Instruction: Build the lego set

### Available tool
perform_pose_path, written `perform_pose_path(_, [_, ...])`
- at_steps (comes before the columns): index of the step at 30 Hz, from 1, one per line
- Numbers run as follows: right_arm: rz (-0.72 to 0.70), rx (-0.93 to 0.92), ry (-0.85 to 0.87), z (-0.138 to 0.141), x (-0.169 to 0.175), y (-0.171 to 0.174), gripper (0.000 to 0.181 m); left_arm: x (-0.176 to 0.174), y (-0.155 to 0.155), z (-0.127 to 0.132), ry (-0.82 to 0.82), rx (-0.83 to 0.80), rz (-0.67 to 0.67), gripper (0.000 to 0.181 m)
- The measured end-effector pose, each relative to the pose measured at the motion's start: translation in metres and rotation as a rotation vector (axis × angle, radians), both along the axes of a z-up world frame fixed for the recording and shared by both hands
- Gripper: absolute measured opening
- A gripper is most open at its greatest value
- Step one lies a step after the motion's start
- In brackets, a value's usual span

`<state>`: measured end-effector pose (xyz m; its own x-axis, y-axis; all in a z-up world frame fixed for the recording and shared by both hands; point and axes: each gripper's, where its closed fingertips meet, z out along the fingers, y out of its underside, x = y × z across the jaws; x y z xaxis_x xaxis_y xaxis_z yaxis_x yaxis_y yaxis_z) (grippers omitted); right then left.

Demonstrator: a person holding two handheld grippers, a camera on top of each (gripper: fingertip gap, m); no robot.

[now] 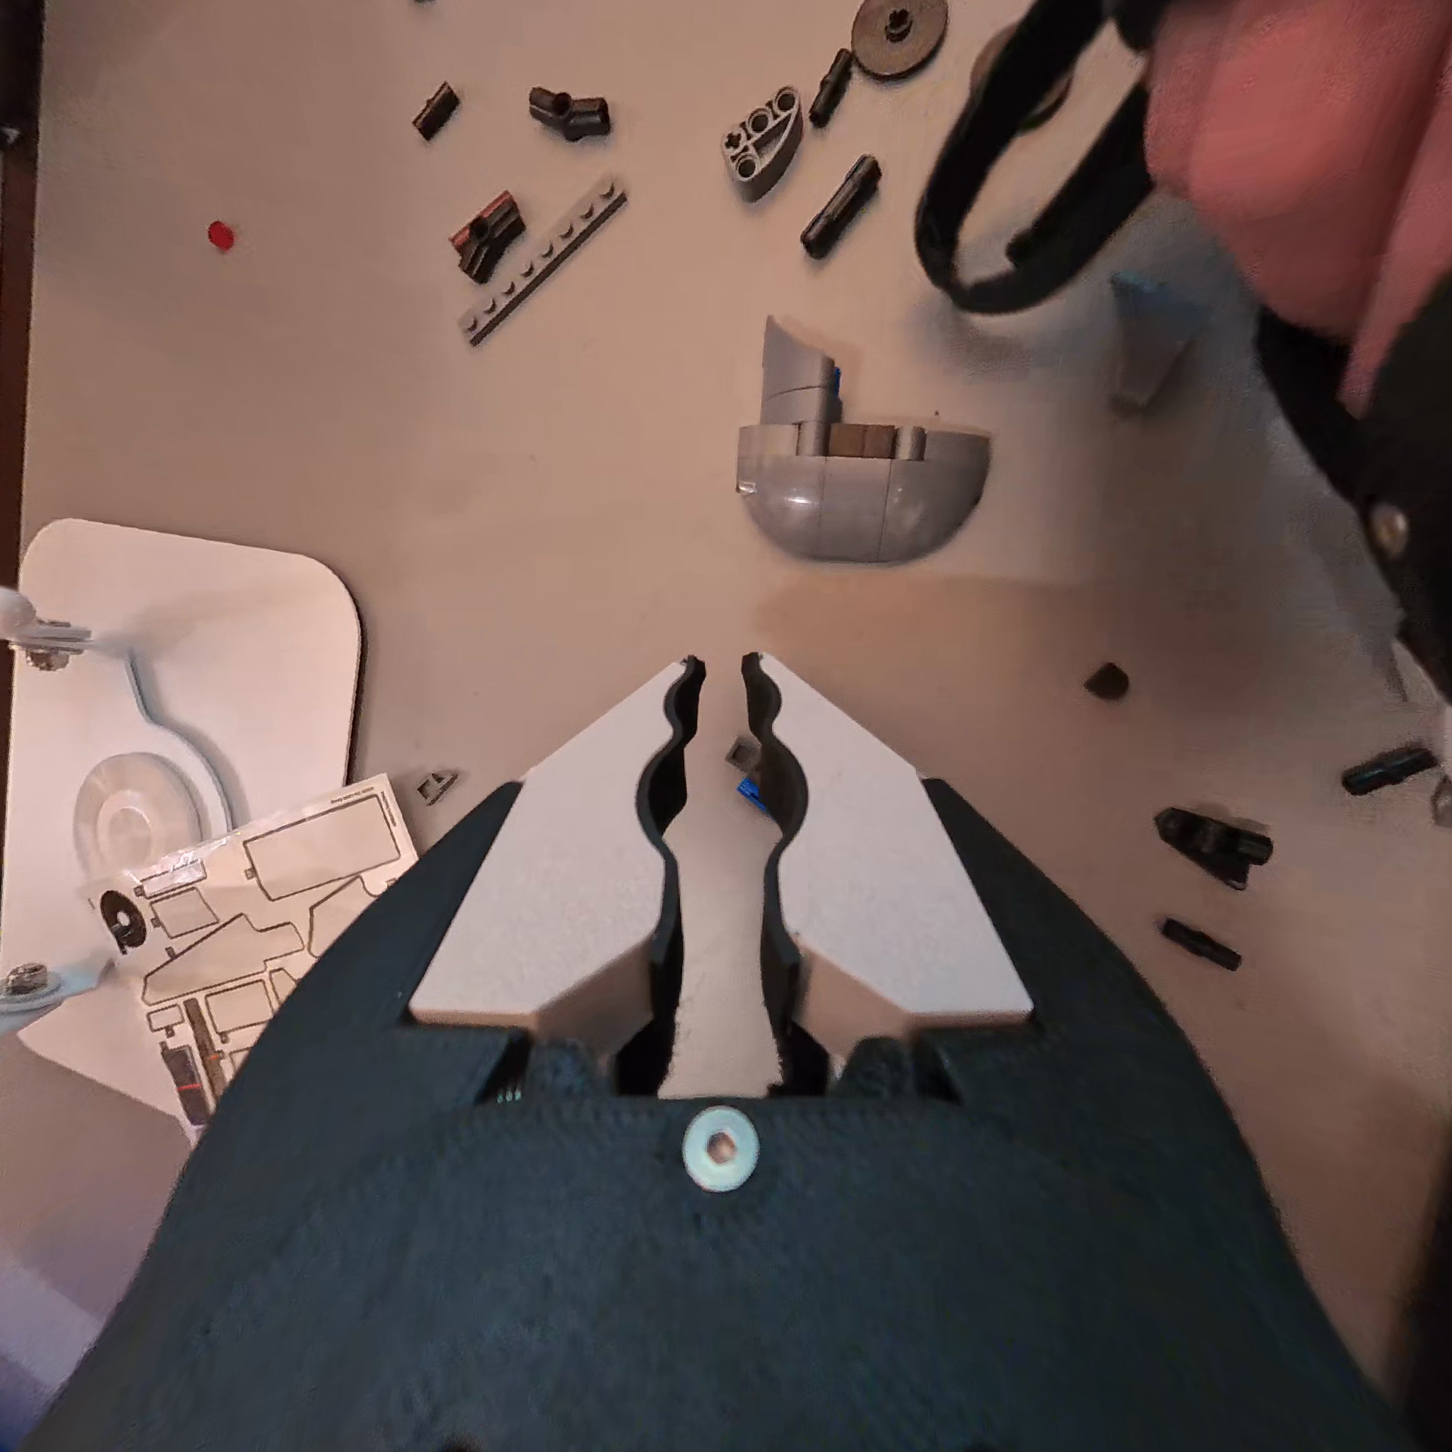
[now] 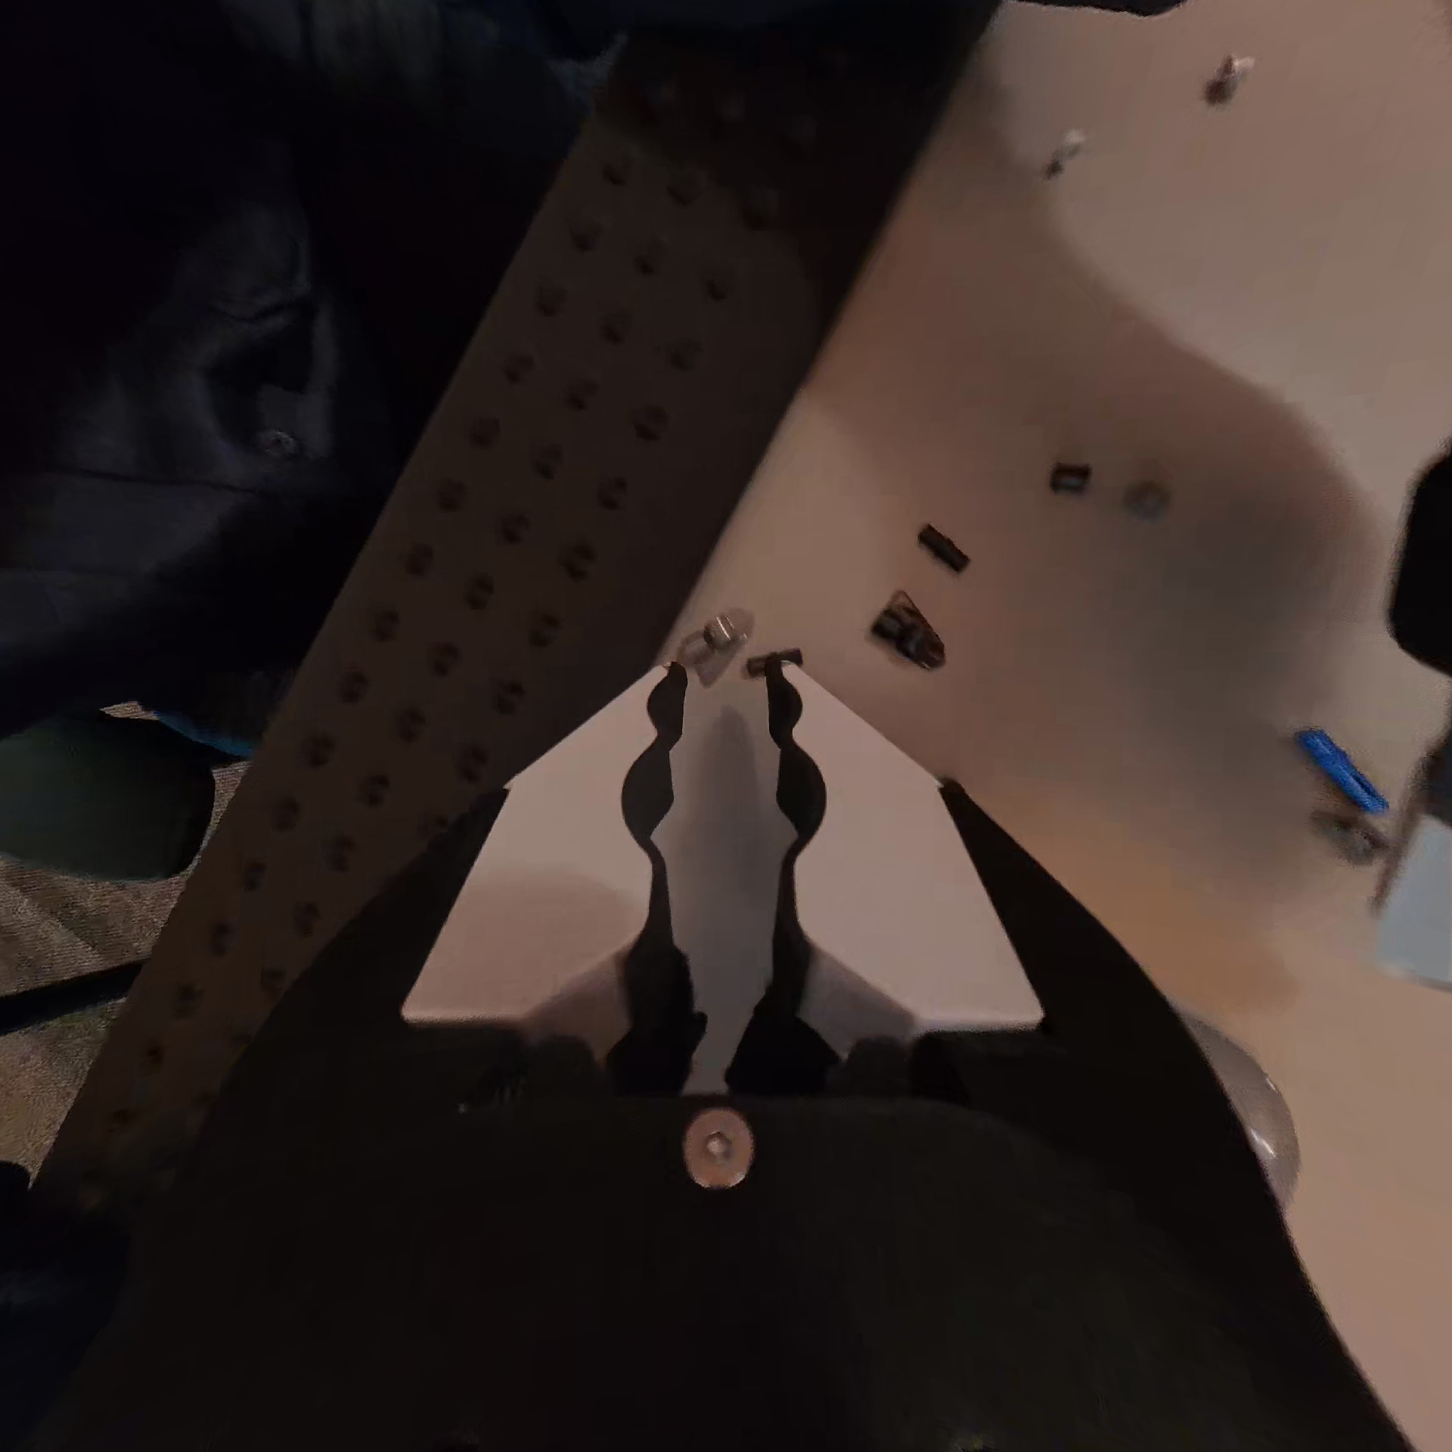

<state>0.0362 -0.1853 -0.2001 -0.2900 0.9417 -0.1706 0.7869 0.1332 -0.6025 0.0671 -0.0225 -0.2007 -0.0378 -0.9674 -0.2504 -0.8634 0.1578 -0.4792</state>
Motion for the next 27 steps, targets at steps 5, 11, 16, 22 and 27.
perform_pose_path(5, [0.021,-0.006,-0.03,-0.013,-0.007,-0.008,0.022,0.0,0.001,-0.002,0.01,0.012,0.003,0.009])
perform_pose_path(11, [0.019,0.012,-0.07,-0.024,-0.007,-0.007,0.021,0.0,0.004,0.0,0.007,0.022,0.012,0.009])
perform_pose_path(16, [0.017,0.012,-0.066,-0.025,-0.008,-0.007,0.017,-0.001,0.005,-0.001,0.013,0.028,0.012,0.009])
perform_pose_path(22, [0.022,0.027,-0.074,-0.025,-0.005,-0.006,0.014,-0.001,0.005,-0.001,0.013,0.03,0.015,0.008])
perform_pose_path(27, [-0.001,0.04,-0.112,-0.025,0.009,0.004,0.013,-0.002,0.006,-0.002,0.013,0.027,0.018,0.008])
